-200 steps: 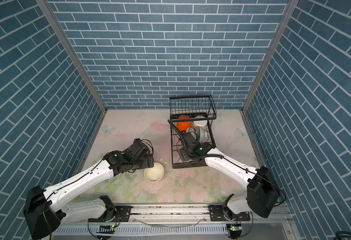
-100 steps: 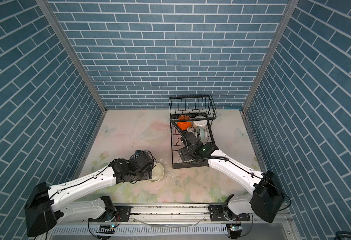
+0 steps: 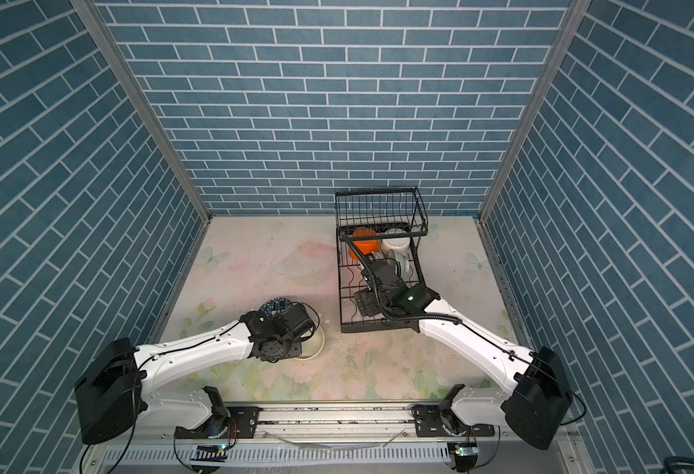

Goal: Load bowls into a dish rack
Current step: Pick up the bowl from the center of the table.

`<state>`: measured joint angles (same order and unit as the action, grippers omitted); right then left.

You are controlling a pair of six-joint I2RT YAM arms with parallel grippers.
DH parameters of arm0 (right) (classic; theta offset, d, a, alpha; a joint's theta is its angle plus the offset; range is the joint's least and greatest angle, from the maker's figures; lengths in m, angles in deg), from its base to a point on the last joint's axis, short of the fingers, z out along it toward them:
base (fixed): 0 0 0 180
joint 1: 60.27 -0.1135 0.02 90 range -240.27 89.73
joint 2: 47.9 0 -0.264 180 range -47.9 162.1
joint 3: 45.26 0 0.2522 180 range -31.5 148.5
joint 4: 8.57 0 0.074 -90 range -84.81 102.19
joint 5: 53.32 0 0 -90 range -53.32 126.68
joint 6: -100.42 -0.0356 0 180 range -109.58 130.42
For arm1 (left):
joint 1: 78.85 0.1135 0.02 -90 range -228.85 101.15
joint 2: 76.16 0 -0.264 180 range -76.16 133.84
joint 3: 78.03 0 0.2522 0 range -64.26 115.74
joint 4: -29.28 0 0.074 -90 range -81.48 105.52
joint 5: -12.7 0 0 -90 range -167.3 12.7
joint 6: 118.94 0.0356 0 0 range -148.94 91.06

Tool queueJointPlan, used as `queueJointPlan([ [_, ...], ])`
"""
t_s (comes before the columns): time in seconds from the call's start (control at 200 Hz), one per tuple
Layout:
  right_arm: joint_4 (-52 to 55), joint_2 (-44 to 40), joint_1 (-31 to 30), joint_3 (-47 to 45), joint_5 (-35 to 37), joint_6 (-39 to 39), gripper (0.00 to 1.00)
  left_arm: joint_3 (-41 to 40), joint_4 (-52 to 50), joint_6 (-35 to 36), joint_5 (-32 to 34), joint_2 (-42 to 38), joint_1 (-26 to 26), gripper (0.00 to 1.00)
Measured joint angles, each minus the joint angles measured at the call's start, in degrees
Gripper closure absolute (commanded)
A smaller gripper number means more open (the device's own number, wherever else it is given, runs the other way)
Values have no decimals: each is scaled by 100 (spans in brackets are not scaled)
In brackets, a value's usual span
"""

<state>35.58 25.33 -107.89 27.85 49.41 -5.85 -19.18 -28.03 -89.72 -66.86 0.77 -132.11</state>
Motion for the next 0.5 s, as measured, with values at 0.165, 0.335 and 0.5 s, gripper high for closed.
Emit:
queueJointPlan([
  [0.165,2,0,0,-2,9,0,17,0,138,-13,0,122,-4,71],
  [0.335,-2,0,0,-7,9,2,17,0,149,-15,4,157,-2,80],
  [0.5,-13,11,0,-7,9,2,17,-2,249,-39,20,160,-4,94],
])
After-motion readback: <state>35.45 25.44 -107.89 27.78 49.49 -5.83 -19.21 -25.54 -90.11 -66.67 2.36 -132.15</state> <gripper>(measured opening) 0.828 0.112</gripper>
